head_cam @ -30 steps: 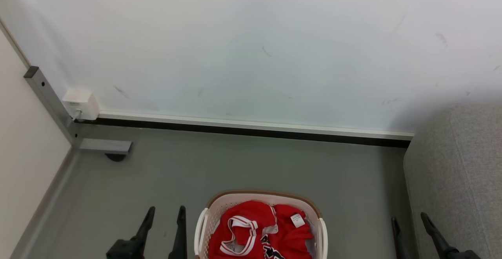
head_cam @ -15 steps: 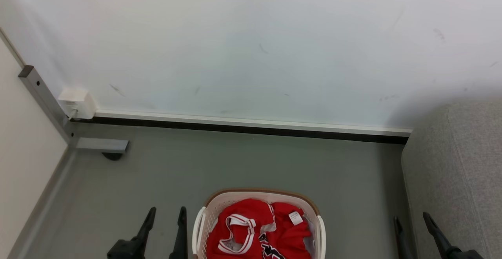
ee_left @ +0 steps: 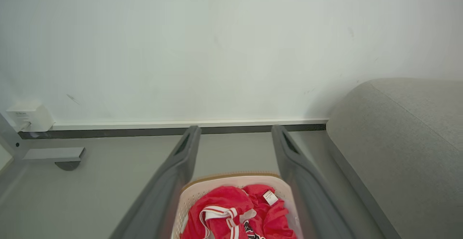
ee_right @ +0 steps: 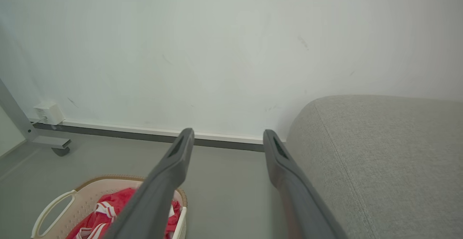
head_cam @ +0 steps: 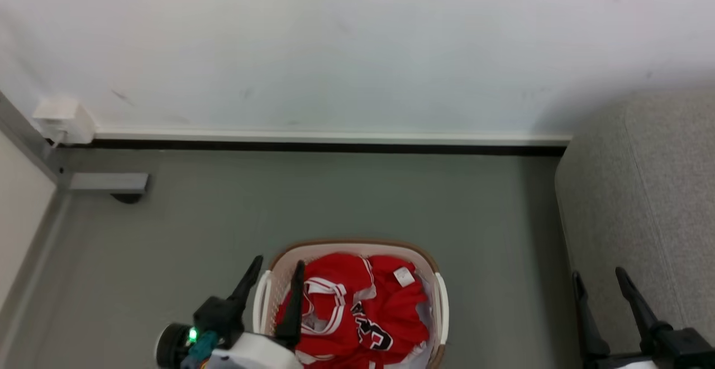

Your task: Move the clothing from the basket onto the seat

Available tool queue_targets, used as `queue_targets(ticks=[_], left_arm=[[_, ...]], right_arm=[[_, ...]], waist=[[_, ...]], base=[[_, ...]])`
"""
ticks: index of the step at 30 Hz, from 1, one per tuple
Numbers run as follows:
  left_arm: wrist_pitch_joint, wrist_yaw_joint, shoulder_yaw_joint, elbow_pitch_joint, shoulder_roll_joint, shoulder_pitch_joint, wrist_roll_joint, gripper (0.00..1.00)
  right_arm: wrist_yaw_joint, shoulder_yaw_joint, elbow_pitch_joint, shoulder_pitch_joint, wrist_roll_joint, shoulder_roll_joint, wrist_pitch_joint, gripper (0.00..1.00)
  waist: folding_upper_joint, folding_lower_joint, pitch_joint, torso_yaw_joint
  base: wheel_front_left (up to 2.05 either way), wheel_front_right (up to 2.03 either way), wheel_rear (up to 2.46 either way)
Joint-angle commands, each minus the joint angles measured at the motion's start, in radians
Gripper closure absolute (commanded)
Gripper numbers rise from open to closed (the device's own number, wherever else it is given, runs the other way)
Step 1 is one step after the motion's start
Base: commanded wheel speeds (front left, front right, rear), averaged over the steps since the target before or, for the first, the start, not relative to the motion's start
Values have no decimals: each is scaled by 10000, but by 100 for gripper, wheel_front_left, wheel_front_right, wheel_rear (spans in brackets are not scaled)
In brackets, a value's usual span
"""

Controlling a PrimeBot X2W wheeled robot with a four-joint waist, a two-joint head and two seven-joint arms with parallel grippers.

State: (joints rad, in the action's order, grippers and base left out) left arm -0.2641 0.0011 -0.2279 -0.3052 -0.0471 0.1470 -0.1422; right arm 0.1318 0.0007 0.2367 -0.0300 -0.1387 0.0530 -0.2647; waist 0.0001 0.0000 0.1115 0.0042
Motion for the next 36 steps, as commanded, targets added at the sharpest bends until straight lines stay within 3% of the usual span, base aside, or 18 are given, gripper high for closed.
queue_targets(ticks=[1, 10, 24, 36], left_arm=[[-7, -69, -169, -416, -61, 490, 150, 0], [46, -148, -1107, -3073, -61, 2823, 498, 0], [1263, 298, -2003, -7436, -144, 6303, 546, 0], [2203, 446, -1942, -9087, -620, 8134, 368, 0]], right_arm=[[-21, 10, -118, -277, 42, 29, 3, 0], [-21, -3, -652, -1282, -98, 27, 5, 0], [-21, 382, -1238, -2751, -496, -24, 5, 0], [-21, 721, -1478, -3390, -1298, -23, 5, 0]], waist=[[-1, 0, 548, -349], [-1, 0, 2431, -942], [-1, 0, 4700, -1986], [-1, 0, 5914, -2616]], base=[[0, 0, 0], [0, 0, 0], [0, 0, 0], [0, 0, 0]])
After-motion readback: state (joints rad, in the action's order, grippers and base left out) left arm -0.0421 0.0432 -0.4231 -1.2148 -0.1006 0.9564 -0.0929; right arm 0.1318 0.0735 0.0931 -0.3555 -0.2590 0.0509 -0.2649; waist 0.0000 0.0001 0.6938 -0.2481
